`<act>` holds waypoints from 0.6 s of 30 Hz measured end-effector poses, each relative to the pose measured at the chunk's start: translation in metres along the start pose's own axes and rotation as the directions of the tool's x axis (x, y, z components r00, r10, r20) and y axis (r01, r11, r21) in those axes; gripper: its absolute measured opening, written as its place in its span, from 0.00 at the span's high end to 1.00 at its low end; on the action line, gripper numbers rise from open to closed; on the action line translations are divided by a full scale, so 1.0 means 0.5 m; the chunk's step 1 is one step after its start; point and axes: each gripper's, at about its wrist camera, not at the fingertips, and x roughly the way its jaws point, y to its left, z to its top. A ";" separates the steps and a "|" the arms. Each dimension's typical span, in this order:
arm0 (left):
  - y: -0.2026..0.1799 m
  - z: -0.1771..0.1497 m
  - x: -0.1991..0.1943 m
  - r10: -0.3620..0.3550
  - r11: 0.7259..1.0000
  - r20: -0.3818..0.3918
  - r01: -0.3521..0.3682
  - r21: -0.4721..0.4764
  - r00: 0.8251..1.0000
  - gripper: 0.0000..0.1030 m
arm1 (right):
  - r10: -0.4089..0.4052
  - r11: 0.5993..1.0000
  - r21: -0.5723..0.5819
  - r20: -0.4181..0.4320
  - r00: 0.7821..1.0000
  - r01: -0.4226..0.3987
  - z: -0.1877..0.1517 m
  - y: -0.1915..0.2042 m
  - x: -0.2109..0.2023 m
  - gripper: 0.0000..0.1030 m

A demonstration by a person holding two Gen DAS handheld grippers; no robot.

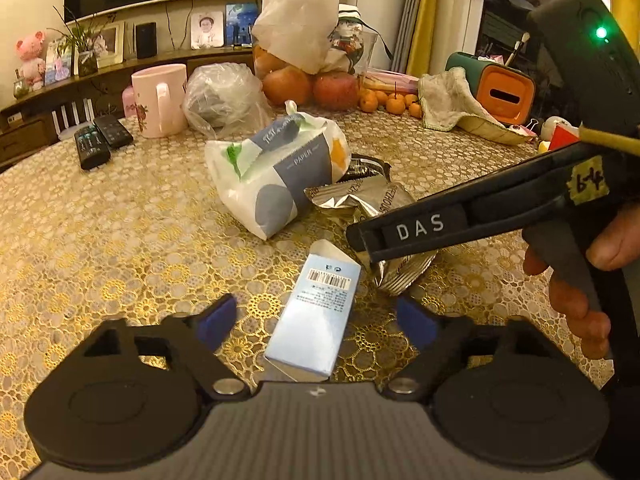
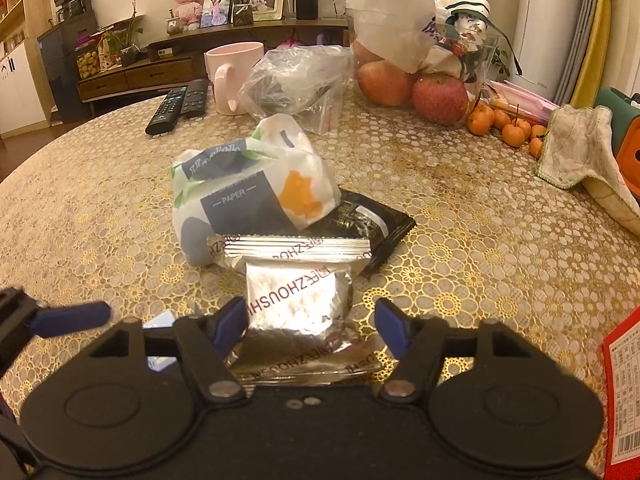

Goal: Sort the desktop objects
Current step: 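Grasp the white-blue carton with the left tool while the right tool grasps the foil packet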

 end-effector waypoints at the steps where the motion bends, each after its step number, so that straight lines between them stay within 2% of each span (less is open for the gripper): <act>1: 0.000 -0.001 0.001 0.001 1.000 -0.005 -0.001 -0.002 1.000 0.28 | 0.006 1.000 0.001 0.000 1.000 -0.006 0.000 0.000 -0.001 0.39; 5: -0.001 -0.002 0.002 -0.001 1.000 -0.016 0.001 -0.011 1.000 0.56 | 0.012 1.000 -0.007 0.004 1.000 -0.012 -0.001 0.004 -0.006 0.45; 9: 0.005 0.001 0.000 0.002 0.999 -0.025 -0.003 -0.039 1.000 0.62 | 0.014 1.000 -0.011 0.012 1.000 -0.014 -0.001 0.005 -0.017 0.54; 11: 0.006 0.002 -0.002 0.004 0.999 -0.029 -0.005 -0.053 1.000 0.70 | 0.016 1.000 -0.007 0.009 1.000 -0.015 -0.002 0.003 -0.023 0.55; 18: -0.006 0.004 -0.015 0.009 0.997 -0.040 -0.012 -0.072 0.999 0.71 | 0.014 1.000 0.016 0.003 1.000 -0.014 -0.018 -0.013 -0.052 0.59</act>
